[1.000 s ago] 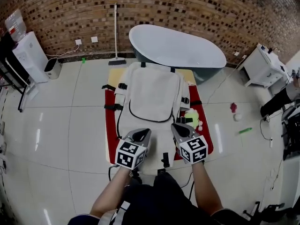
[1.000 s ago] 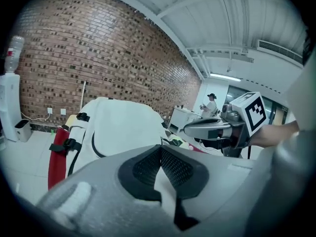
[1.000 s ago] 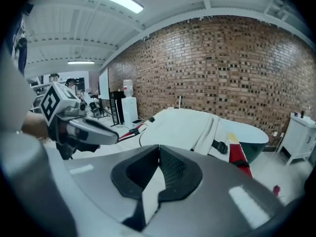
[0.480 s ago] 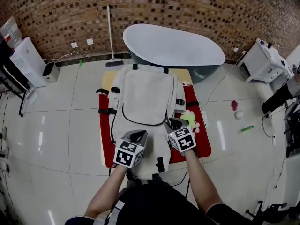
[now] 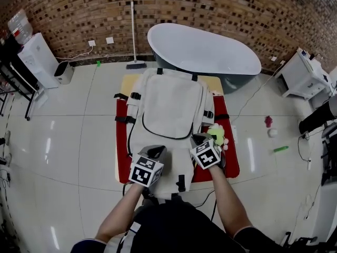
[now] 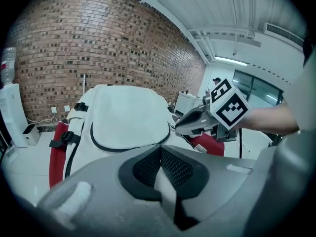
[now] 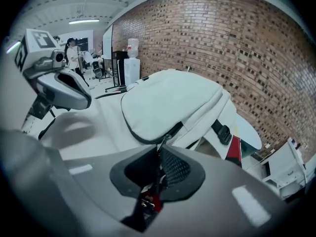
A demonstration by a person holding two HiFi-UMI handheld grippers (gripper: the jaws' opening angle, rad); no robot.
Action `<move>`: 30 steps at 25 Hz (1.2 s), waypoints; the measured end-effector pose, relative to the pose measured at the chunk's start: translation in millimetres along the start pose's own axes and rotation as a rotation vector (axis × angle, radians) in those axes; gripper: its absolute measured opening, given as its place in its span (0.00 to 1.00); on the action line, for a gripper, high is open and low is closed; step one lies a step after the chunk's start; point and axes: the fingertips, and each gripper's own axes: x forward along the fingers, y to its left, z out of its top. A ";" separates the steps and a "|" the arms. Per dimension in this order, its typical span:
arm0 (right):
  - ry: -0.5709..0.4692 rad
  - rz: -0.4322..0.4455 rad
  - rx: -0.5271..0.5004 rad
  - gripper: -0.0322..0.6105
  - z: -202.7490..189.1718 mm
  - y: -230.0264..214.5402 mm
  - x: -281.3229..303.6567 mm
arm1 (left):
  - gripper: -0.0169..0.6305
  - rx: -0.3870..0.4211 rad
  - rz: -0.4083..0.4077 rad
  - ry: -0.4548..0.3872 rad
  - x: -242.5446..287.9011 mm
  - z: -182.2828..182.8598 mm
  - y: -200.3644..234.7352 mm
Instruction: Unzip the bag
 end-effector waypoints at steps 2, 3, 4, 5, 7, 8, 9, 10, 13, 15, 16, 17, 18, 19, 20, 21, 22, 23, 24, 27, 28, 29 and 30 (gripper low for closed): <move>0.028 0.013 -0.017 0.09 -3.2 2.8 -1.5 | 0.03 0.004 0.004 0.008 1.0 -2.5 1.0; 0.046 0.024 -0.024 0.09 -5.5 5.4 -1.9 | 0.03 0.007 0.005 0.010 0.8 -3.4 1.3; 0.064 0.039 -0.028 0.09 -8.2 8.8 -1.8 | 0.03 0.006 0.004 0.013 -0.1 -4.0 1.1; 0.078 0.055 -0.030 0.09 -10.6 13.0 -1.4 | 0.03 0.004 0.002 0.015 -1.2 -4.6 0.8; 0.098 0.089 -0.039 0.09 -13.8 22.1 -0.4 | 0.03 0.001 0.000 0.024 -3.3 -6.9 0.9; 0.105 0.102 -0.044 0.09 -13.9 26.5 -0.8 | 0.03 0.001 -0.001 0.029 -4.0 -8.7 1.1; 0.111 0.114 -0.047 0.09 -13.1 30.7 -1.8 | 0.03 0.002 -0.001 0.033 -4.5 -10.3 1.4; 0.117 0.125 -0.050 0.09 -11.7 34.7 -2.8 | 0.03 0.004 0.000 0.035 -4.9 -11.8 1.9; 0.124 0.155 -0.060 0.10 -6.4 45.3 -3.1 | 0.03 0.004 -0.006 0.038 -7.1 -14.8 0.9; 0.125 0.173 -0.062 0.10 -3.2 52.1 -2.0 | 0.03 0.006 -0.014 0.037 -10.3 -14.9 -1.5; 0.125 0.181 -0.065 0.10 -2.1 55.0 -0.6 | 0.03 0.008 -0.018 0.038 -12.0 -15.5 -2.6; 0.123 0.185 -0.071 0.10 -1.3 57.3 1.9 | 0.03 0.008 -0.020 0.040 -13.7 -17.3 -3.2; 0.120 0.187 -0.078 0.10 -0.3 59.1 4.9 | 0.03 0.005 -0.020 0.044 -15.4 -19.7 -3.1; 0.118 0.190 -0.084 0.11 1.2 61.3 7.3 | 0.03 0.002 -0.019 0.047 -17.3 -21.9 -2.5; 0.116 0.195 -0.088 0.11 3.5 64.1 9.0 | 0.03 0.001 -0.016 0.048 -19.2 -23.4 -1.3; 0.114 0.200 -0.091 0.11 6.2 67.2 10.3 | 0.03 0.003 -0.011 0.046 -21.0 -24.7 0.7; 0.114 0.205 -0.095 0.11 8.9 70.1 11.6 | 0.03 0.003 -0.005 0.044 -22.6 -25.9 3.1; 0.114 0.210 -0.099 0.11 11.5 72.8 12.8 | 0.03 0.000 -0.001 0.043 -24.2 -27.2 5.3; 0.115 0.213 -0.104 0.11 13.9 75.2 14.1 | 0.03 -0.005 0.000 0.043 -25.7 -28.8 6.7; 0.118 0.225 -0.109 0.11 19.4 79.5 16.6 | 0.03 -0.009 0.003 0.040 -30.4 -29.9 10.5; 0.120 0.228 -0.106 0.10 20.5 79.9 16.1 | 0.03 -0.009 0.005 0.036 -31.4 -29.3 11.9; 0.122 0.229 -0.102 0.10 21.0 79.8 15.1 | 0.03 -0.010 0.003 0.032 -31.8 -28.0 12.7; 0.122 0.228 -0.098 0.10 20.9 79.5 13.8 | 0.03 -0.010 -0.002 0.027 -31.6 -26.2 12.8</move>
